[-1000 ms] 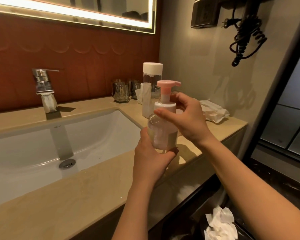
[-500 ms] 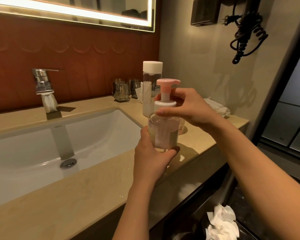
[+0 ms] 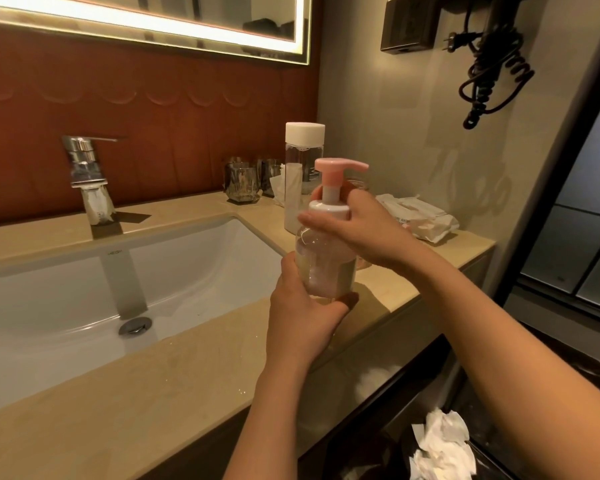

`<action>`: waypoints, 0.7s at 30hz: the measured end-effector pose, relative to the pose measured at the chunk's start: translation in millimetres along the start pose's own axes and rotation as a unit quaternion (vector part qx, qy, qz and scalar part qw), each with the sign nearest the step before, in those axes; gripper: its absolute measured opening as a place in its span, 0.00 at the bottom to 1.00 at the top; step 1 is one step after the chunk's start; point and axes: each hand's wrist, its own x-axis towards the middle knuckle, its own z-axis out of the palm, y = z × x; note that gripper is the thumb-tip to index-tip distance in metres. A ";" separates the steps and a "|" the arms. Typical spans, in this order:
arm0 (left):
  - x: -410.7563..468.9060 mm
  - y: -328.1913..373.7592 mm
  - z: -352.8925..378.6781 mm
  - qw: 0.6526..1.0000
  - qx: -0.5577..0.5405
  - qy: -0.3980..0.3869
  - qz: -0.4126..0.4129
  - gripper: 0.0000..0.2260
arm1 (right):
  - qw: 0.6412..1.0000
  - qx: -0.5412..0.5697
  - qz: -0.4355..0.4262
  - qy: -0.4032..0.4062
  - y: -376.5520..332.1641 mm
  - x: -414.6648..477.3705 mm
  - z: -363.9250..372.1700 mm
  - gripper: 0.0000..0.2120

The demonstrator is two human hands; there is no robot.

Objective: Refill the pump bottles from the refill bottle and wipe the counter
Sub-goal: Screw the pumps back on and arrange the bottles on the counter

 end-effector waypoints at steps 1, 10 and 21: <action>0.0 0.3 -0.3 1.000 0.002 -0.002 0.000 0.33 | 0.999 0.031 -0.003 -0.035 -1.1 -1.1 -4.4 0.13; -0.6 1.3 0.9 1.000 0.012 0.002 0.005 0.35 | 0.999 0.050 -0.012 0.006 2.0 -7.4 -6.3 0.15; -1.7 -0.4 0.6 0.999 0.020 0.014 0.023 0.32 | 0.994 0.105 -0.006 0.004 6.9 -7.3 -6.8 0.12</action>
